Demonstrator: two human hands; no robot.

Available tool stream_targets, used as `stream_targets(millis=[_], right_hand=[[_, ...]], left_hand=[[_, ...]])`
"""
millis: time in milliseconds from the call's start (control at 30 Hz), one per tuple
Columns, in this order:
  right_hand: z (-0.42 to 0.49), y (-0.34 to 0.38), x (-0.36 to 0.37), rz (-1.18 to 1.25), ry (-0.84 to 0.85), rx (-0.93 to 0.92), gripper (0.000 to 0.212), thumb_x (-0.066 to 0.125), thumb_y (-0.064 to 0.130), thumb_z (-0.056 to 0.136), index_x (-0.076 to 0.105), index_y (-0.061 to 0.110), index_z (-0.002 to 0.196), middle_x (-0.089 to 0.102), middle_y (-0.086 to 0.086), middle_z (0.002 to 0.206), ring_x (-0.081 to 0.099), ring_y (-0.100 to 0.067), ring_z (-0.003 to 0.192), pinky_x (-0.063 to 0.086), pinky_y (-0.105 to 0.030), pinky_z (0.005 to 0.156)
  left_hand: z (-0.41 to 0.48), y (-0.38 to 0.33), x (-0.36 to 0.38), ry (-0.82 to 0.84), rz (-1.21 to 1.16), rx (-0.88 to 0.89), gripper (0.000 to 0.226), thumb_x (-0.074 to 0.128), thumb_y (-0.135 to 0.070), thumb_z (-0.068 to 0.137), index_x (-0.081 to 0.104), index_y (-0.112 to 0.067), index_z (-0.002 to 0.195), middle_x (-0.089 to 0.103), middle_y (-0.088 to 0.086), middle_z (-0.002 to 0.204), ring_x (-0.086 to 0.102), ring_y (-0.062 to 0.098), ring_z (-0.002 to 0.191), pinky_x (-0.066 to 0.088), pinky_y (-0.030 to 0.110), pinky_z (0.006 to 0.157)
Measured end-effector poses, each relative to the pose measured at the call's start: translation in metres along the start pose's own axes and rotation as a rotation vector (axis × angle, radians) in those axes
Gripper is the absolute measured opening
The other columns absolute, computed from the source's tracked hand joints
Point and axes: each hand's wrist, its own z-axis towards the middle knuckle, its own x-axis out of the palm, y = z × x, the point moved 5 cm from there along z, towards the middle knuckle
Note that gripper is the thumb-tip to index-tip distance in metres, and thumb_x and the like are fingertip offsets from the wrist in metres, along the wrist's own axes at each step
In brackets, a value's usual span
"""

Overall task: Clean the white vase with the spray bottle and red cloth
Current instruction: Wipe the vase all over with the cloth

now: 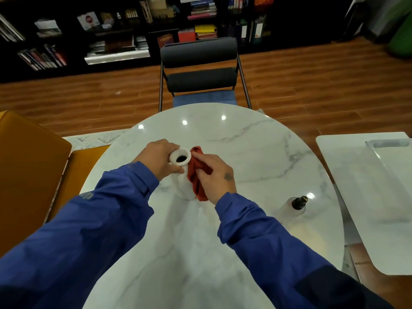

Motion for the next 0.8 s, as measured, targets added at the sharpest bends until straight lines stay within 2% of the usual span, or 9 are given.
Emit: stream_targets(millis=[133, 233, 367, 433, 500, 600, 667, 733, 800], right_hand=[[0.002, -0.036, -0.006, -0.079, -0.053, 0.158, 0.046, 0.054, 0.004, 0.091, 0.061, 0.029, 0.13, 0.062, 0.004, 0.121, 0.053, -0.005, 0.096, 0.036, 0.007, 0.068], [0.006, -0.042, -0.004, -0.184, -0.008, 0.188, 0.048, 0.052, 0.003, 0.092, 0.058, 0.026, 0.133, 0.061, 0.001, 0.124, 0.056, -0.012, 0.106, 0.036, -0.003, 0.08], [0.013, -0.016, -0.001, -0.151, -0.031, -0.002, 0.047, 0.05, 0.0, 0.09, 0.064, 0.025, 0.127, 0.06, 0.007, 0.122, 0.058, -0.015, 0.111, 0.049, -0.025, 0.095], [0.007, -0.001, 0.006, -0.231, -0.015, -0.151, 0.046, 0.052, 0.002, 0.09, 0.063, 0.026, 0.128, 0.061, 0.007, 0.125, 0.054, -0.012, 0.111, 0.043, -0.021, 0.099], [0.0, -0.006, 0.011, -0.236, -0.045, -0.195, 0.046, 0.052, 0.004, 0.091, 0.062, 0.029, 0.128, 0.061, 0.008, 0.125, 0.054, -0.012, 0.111, 0.043, -0.023, 0.099], [0.003, -0.033, 0.003, -0.068, -0.11, 0.006, 0.045, 0.049, 0.008, 0.092, 0.062, 0.037, 0.125, 0.061, 0.011, 0.115, 0.061, -0.016, 0.104, 0.057, -0.038, 0.087], [0.012, -0.043, 0.001, -0.161, -0.03, 0.156, 0.048, 0.045, 0.007, 0.093, 0.06, 0.035, 0.129, 0.063, 0.005, 0.114, 0.063, -0.022, 0.102, 0.055, -0.033, 0.089], [0.018, -0.038, -0.001, -0.29, 0.016, 0.163, 0.05, 0.043, 0.002, 0.093, 0.057, 0.027, 0.134, 0.063, -0.001, 0.119, 0.06, -0.024, 0.107, 0.047, -0.021, 0.088], [0.016, -0.024, -0.001, -0.196, -0.013, 0.117, 0.05, 0.044, 0.003, 0.092, 0.058, 0.028, 0.133, 0.061, 0.0, 0.121, 0.059, -0.022, 0.108, 0.052, -0.029, 0.09]], left_hand=[[-0.001, 0.003, 0.001, -0.014, -0.025, -0.014, 0.054, 0.08, -0.03, 0.071, 0.062, -0.012, 0.119, 0.062, 0.011, 0.107, 0.057, 0.028, 0.099, 0.044, 0.035, 0.091], [-0.003, 0.003, 0.003, -0.048, -0.047, -0.019, 0.051, 0.081, -0.029, 0.07, 0.063, -0.011, 0.115, 0.062, 0.011, 0.106, 0.058, 0.028, 0.097, 0.045, 0.034, 0.089], [-0.003, 0.004, 0.004, -0.085, -0.082, -0.028, 0.053, 0.083, -0.027, 0.067, 0.064, -0.009, 0.113, 0.063, 0.011, 0.106, 0.059, 0.027, 0.096, 0.047, 0.035, 0.09], [-0.003, 0.005, 0.005, -0.099, -0.088, -0.021, 0.053, 0.083, -0.026, 0.067, 0.064, -0.01, 0.113, 0.063, 0.01, 0.105, 0.057, 0.024, 0.091, 0.047, 0.033, 0.088], [-0.003, 0.007, 0.007, -0.11, -0.099, -0.018, 0.052, 0.083, -0.026, 0.067, 0.065, -0.013, 0.114, 0.063, 0.009, 0.104, 0.052, 0.018, 0.086, 0.043, 0.028, 0.083], [-0.003, 0.008, 0.007, -0.118, -0.121, -0.028, 0.055, 0.083, -0.026, 0.067, 0.064, -0.016, 0.117, 0.063, 0.007, 0.107, 0.053, 0.019, 0.089, 0.042, 0.027, 0.085], [-0.004, 0.009, 0.008, -0.117, -0.126, -0.038, 0.057, 0.083, -0.027, 0.067, 0.063, -0.016, 0.119, 0.063, 0.007, 0.11, 0.058, 0.023, 0.097, 0.043, 0.029, 0.089], [-0.005, 0.008, 0.008, -0.116, -0.125, -0.041, 0.056, 0.083, -0.027, 0.068, 0.062, -0.016, 0.119, 0.062, 0.007, 0.11, 0.058, 0.025, 0.099, 0.044, 0.03, 0.09], [-0.006, 0.008, 0.008, -0.131, -0.119, -0.036, 0.053, 0.082, -0.028, 0.069, 0.063, -0.016, 0.117, 0.062, 0.008, 0.108, 0.059, 0.025, 0.098, 0.044, 0.031, 0.09]])
